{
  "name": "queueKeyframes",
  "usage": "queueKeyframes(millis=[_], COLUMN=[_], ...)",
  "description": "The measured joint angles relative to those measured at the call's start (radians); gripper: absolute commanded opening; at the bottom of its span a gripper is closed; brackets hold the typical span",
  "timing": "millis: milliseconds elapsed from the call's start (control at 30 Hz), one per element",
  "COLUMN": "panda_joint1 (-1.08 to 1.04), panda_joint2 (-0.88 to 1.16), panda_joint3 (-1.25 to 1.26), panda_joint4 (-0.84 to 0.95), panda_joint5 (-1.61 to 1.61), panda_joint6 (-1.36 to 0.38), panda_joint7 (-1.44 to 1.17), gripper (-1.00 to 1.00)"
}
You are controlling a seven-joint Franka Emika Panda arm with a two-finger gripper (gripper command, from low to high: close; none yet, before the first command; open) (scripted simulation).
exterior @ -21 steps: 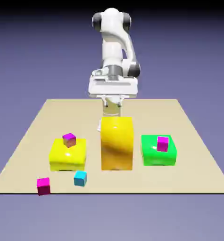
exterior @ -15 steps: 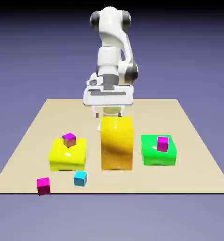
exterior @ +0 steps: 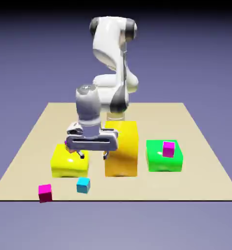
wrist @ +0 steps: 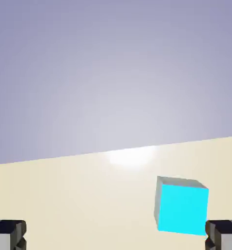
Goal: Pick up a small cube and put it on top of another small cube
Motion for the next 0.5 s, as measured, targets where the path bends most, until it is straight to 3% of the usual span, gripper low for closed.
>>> queueKeyframes(millis=[333, 433, 467, 500], panda_joint1=[0.034, 0.027, 0.023, 0.023], panda_joint2=[0.362, 0.442, 0.465, 0.465], panda_joint3=[-0.133, -0.116, -0.107, -0.107], panda_joint4=[0.284, 0.249, 0.23, 0.23], panda_joint5=[0.068, 0.103, 0.115, 0.115], panda_joint6=[-0.333, -0.246, -0.205, -0.205], panda_joint7=[-0.054, -0.076, -0.082, -0.082], gripper=[0.0, 0.0, -1.0, -1.0])
